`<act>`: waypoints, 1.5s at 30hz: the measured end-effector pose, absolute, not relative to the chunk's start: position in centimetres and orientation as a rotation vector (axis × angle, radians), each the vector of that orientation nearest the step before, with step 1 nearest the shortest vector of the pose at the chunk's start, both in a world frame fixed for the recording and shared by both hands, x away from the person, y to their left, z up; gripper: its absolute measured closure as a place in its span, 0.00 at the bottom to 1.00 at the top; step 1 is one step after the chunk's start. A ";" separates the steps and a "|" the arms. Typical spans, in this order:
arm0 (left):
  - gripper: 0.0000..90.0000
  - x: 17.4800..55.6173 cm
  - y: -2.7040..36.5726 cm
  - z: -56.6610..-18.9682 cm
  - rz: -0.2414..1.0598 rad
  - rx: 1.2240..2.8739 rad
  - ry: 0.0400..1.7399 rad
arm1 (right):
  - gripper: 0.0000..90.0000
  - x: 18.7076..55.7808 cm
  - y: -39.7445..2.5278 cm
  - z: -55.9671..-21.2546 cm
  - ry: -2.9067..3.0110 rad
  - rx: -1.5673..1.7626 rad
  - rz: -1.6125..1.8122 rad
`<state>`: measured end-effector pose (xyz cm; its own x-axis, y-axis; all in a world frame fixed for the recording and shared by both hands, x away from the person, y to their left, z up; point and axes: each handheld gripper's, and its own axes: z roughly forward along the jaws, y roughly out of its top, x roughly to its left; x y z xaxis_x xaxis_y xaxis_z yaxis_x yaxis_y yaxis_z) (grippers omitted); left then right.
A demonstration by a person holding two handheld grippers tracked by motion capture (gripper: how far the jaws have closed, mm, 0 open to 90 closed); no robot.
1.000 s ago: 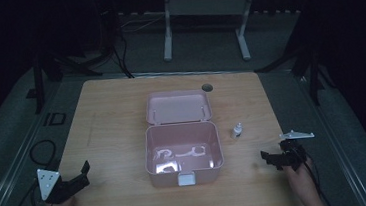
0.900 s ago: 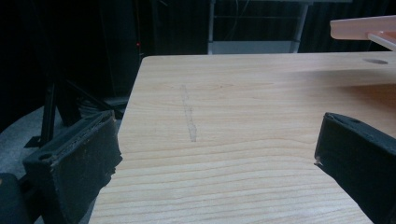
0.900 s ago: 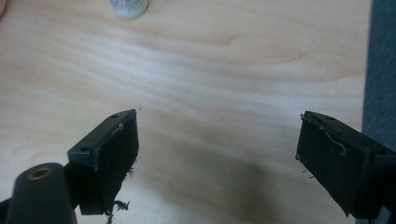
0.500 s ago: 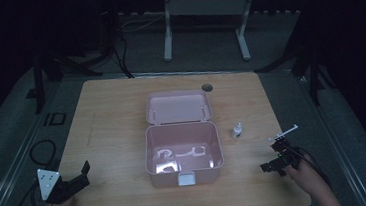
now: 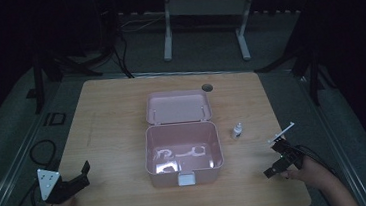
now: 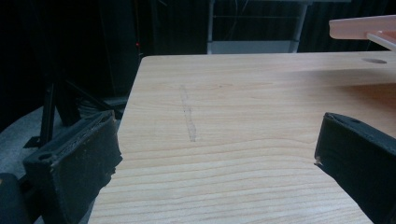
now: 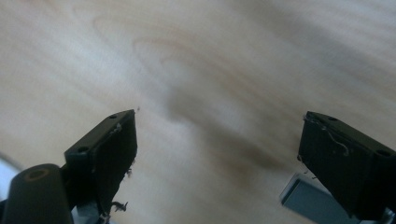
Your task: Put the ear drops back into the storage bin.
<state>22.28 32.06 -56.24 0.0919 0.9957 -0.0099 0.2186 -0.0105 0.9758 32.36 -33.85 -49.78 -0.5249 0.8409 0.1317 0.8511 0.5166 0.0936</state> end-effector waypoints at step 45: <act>0.00 22.3 32.1 -56.2 1.024 1.421 1.283 | 0.20 44.1 -25.9 -48.9 -2.679 -1.503 -0.022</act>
<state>22.26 32.06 -56.25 0.1055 0.9944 -0.0047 0.2158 -0.0183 0.9763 44.10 -25.93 -48.91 -0.5196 0.8517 0.0675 0.8527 0.5219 -0.0214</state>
